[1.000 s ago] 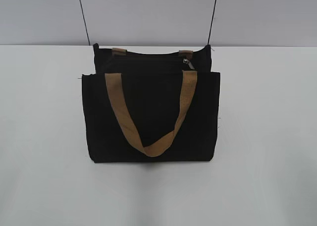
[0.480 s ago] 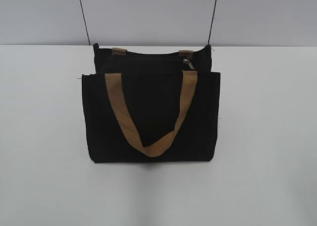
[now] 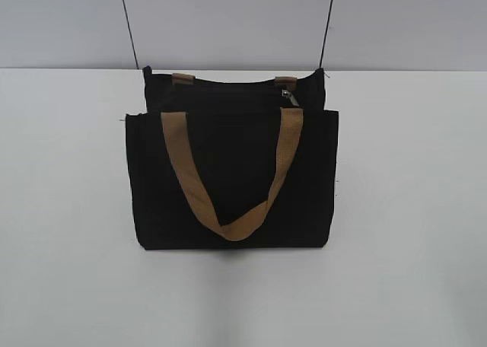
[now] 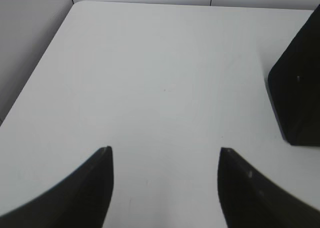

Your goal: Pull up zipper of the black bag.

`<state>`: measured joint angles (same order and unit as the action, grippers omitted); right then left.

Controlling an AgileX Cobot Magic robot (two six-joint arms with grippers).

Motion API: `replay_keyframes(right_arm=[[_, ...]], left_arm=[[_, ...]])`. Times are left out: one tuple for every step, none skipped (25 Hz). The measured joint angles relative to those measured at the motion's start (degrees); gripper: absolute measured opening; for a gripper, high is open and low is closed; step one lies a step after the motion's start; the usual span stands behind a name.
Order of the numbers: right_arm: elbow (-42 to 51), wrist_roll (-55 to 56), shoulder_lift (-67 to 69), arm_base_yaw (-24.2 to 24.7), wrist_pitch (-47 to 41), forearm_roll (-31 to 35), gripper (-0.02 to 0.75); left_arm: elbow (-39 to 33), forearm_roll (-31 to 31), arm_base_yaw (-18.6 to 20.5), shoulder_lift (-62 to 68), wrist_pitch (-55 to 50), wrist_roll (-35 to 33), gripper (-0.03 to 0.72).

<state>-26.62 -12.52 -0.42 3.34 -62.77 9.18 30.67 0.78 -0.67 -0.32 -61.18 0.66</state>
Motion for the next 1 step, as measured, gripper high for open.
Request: replay_keyframes(right_arm=[[0.0, 0.0, 0.0, 0.0, 0.0, 0.0, 0.596]], left_arm=[[0.0, 0.0, 0.0, 0.0, 0.0, 0.0, 0.490]])
